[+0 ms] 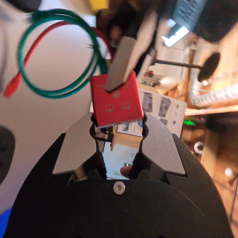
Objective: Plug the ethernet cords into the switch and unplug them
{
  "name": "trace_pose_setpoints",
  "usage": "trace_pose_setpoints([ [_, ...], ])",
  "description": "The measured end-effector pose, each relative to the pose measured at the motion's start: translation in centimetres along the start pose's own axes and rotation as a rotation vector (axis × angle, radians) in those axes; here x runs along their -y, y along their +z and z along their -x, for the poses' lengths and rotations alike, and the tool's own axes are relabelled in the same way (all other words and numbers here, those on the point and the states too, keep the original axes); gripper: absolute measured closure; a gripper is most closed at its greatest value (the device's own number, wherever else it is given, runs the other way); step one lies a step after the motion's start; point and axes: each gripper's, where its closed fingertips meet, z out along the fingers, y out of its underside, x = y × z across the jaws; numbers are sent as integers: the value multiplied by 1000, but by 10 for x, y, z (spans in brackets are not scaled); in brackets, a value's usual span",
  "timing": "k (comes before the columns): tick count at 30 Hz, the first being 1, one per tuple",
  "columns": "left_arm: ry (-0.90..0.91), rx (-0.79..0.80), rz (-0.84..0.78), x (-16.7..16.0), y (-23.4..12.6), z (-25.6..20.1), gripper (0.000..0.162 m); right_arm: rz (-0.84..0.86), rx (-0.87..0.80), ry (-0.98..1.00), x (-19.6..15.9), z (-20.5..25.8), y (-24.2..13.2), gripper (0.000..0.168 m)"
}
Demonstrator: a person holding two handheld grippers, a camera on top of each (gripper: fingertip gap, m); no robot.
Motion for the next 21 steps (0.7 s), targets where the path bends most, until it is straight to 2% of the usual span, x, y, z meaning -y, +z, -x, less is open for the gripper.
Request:
trace_pose_setpoints([
  [2, -48, 122, -129, 11, -12, 14, 135, -62, -96, 272, -10, -20, -3, 99],
  [5, -123, 303, -331, 24, -33, 32, 135, -287, -196, 877, -19, -44, -9, 93],
  [6, -133, 334, -411, 28, -40, 33, 135, -397, -196, 1102, -19, -47, -10, 93],
  [8, -202, 334, -582, 37, -48, 29, 135, -768, -109, 1527, -1, -54, -14, 100],
  [10, -230, 321, -710, 42, -52, 21, 135, -1067, -18, 1800, 10, -59, -16, 109],
  [12, -273, 289, -779, 43, -51, 14, 135, -1203, 74, 1909, 20, -57, -11, 114],
  [14, -288, 290, -793, 37, -47, 9, 135, -1252, 153, 1913, 30, -55, -7, 122],
  [15, -285, 285, -787, 34, -44, 6, 135, -1226, 179, 1898, 34, -54, -3, 127],
  [16, -282, 265, -789, 33, -43, 2, 134, -1176, 181, 1872, 35, -50, 0, 143],
  [21, -264, 223, -612, 15, -35, -9, 133, -1083, 345, 1698, 40, -33, -4, 144],
])
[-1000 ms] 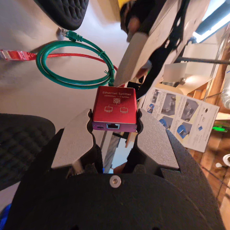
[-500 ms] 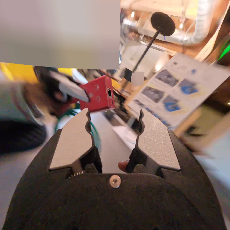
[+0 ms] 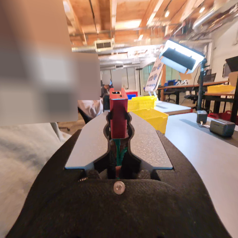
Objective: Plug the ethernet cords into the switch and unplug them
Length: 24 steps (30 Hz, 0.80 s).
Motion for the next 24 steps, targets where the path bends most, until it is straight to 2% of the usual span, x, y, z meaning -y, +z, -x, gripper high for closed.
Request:
trace_pose_setpoints([
  [2, 75, 20, 113, -4, -6, 3, 114, 132, 3, -42, -9, 0, -4, 144],
  [7, 137, -15, 481, -19, -11, -2, 101, 566, 40, -185, -39, 2, -11, 144],
  [8, 147, -12, 548, -25, -12, -2, 104, 638, 64, -199, -44, 4, -11, 144],
  [9, 163, -21, 606, -31, -13, -3, 125, 700, 78, -214, -48, 4, -11, 144],
  [10, 194, -18, 624, -34, -12, -4, 135, 748, 80, -234, -50, 3, -12, 144],
  [11, 212, 4, 620, -33, -12, -3, 135, 780, 80, -256, -51, 1, -12, 144],
  [13, 159, 65, 530, -21, -10, 1, 135, 748, 63, -276, -43, -1, -7, 143],
  [15, 37, 158, 354, -1, -11, 12, 135, 617, -38, -345, -27, -11, 2, 136],
  [16, -32, 227, 251, 9, -14, 23, 135, 536, -114, -415, -17, -17, 7, 112],
  [17, -100, 302, 139, 17, -19, 34, 136, 473, -186, -497, -10, -21, 9, 99],
  [19, -252, 440, -58, 21, -31, 56, 135, 402, -339, -638, -10, -24, 15, 93],
  [20, -325, 489, -137, 18, -36, 63, 135, 408, -383, -712, -18, -22, 20, 92],
  [22, -420, 551, -221, 9, -41, 69, 134, 521, -487, -826, -43, -27, 25, 87],
  [24, -470, 563, -255, 3, -39, 66, 135, 553, -543, -812, -55, -34, 30, 81],
])
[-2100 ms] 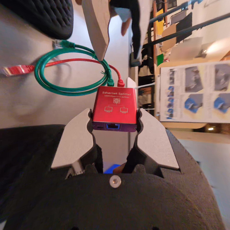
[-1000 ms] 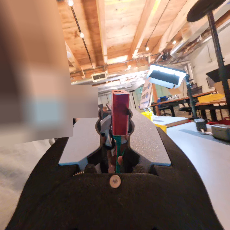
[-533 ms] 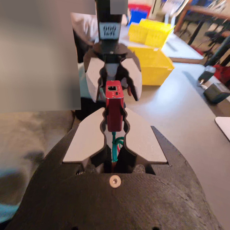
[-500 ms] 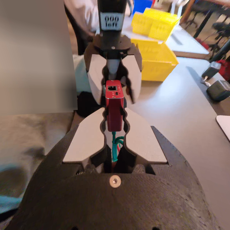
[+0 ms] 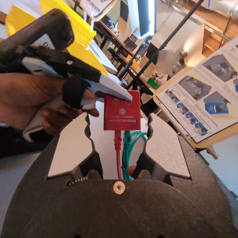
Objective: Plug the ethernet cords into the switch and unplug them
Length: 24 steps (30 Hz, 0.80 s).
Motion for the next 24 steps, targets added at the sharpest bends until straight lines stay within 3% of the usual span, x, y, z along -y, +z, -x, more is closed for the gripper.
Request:
trace_pose_setpoints([
  [3, -62, -36, 22, -10, 0, -8, 134, 42, 13, 24, -11, -6, 7, 83],
  [7, -11, -64, 53, -18, -1, -13, 134, 54, 135, -40, -14, 1, 3, 100],
  [10, 165, -147, 166, -29, -5, -24, 132, 93, 205, -140, -19, -2, -8, 100],
  [14, 595, -151, 417, -27, -33, -13, 102, 280, 401, -267, -60, 2, -31, 101],
  [18, 916, 4, 598, 7, -71, 9, 99, 427, 670, -191, -105, 32, -55, 100],
  [24, 1069, 191, 581, 64, -108, 15, 100, 524, 861, -81, -134, 67, -56, 101],
])
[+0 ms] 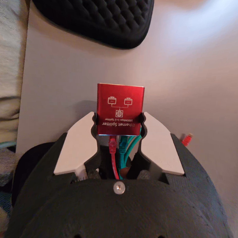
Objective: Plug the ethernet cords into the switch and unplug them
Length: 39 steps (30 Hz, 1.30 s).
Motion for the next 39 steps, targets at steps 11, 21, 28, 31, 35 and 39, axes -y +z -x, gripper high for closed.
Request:
trace_pose_setpoints([
  [11, -63, 166, 161, -35, -58, 54, 102, 28, 109, 66, -11, 8, 27, 101],
  [21, -242, 314, 724, -159, -112, 107, 112, -479, -73, 181, 30, -6, -25, 86],
  [28, -337, 87, 863, -192, -92, 102, 115, -880, -227, 268, 37, -3, -96, 96],
  [31, -332, 41, 984, -213, -90, 96, 115, -871, -286, 280, 29, -3, -105, 97],
  [35, -374, -19, 1059, -229, -85, 85, 118, -864, -324, 283, 25, -1, -112, 98],
  [39, -372, 63, 1011, -230, -77, 91, 151, -862, -363, 282, 23, -3, -115, 97],
])
